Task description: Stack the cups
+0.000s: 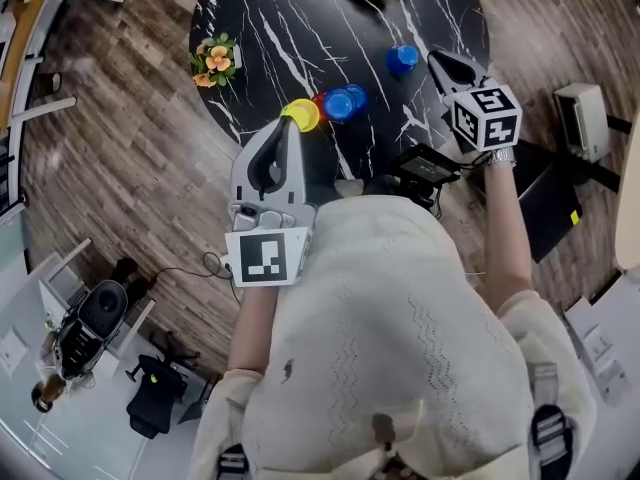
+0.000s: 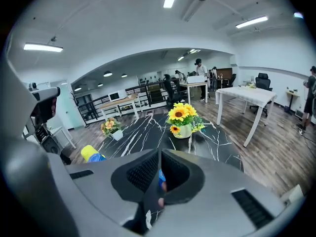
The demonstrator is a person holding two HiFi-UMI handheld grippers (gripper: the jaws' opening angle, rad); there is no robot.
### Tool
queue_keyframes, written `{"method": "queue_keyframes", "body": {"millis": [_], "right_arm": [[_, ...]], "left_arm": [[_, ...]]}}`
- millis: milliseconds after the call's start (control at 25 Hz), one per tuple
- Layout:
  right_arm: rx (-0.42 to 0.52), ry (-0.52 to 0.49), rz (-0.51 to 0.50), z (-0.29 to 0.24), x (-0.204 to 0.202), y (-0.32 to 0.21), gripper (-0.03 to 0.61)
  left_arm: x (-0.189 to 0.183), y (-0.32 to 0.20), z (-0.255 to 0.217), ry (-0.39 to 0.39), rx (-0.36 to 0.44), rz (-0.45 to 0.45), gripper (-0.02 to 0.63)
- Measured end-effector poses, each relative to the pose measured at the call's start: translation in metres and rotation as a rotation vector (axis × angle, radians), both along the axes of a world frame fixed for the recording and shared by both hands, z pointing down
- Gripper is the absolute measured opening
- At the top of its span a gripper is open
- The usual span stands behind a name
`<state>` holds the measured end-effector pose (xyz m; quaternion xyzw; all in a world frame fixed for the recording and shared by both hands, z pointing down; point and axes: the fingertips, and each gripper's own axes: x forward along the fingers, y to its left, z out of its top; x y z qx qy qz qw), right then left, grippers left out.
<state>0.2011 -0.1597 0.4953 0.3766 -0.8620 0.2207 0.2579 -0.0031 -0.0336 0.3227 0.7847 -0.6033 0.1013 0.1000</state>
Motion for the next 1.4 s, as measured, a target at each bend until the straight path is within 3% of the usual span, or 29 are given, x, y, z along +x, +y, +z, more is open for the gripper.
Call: {"method": "queue_keyframes", "body": {"millis": [520, 840, 1160, 1400], "right_arm": [[-0.133, 0.141, -0.063, 0.092, -0.013, 0.005, 0.214], [-0.138, 0.226, -0.054, 0.123, -0.016, -0.006, 0.264], [-0.167, 0.249, -0.055, 0.142, -0.024, -0.010, 0.263], [-0.152, 0.272, -0.024, 0.141, -0.025, -0.013, 0.216]], "left_arm": [[-0.005, 0.009, 0.016, -0.037, -0.032, -0.021, 0.021], [-0.019, 0.011, 0.025, -0.039, -0.055, -0.068, 0.021], [-0.037, 0.017, 0.027, -0.048, -0.060, -0.118, 0.021], [-0.045, 0.022, 0.027, -0.049, -0.062, -0.138, 0.021]]}}
